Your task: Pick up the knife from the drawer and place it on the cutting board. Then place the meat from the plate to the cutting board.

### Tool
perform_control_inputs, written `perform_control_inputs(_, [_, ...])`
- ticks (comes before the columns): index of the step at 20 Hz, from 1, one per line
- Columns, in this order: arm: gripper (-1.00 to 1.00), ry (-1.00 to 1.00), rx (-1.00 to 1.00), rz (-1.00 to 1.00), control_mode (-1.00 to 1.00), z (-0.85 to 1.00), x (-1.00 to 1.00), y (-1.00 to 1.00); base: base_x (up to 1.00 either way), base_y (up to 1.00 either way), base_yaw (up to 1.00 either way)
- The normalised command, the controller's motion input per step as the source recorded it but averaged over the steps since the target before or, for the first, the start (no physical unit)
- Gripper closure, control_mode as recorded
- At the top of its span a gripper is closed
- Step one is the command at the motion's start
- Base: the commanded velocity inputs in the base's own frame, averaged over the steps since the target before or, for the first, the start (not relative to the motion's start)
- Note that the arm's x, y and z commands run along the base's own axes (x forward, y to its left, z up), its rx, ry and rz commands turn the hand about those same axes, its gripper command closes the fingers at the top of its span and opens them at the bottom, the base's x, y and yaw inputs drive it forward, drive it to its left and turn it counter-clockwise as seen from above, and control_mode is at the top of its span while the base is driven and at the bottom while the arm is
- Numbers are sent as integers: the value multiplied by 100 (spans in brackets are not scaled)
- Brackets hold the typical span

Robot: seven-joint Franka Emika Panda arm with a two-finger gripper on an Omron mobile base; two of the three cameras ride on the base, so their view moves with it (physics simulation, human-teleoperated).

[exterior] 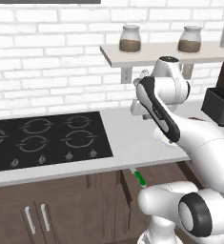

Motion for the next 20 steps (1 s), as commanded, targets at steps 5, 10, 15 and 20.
perform_control_inputs(5, [-100, 0, 0, 0, 100, 0, 0, 0, 0, -12, 1])
perform_control_inputs(10, [-100, 0, 0, 0, 100, 0, 0, 0, 0, -74, 25])
perform_control_inputs(15, [-100, 0, 0, 0, 100, 0, 0, 0, -14, -73, 29])
perform_control_inputs(20, [-100, 0, 0, 0, 100, 0, 0, 0, -26, -53, 24])
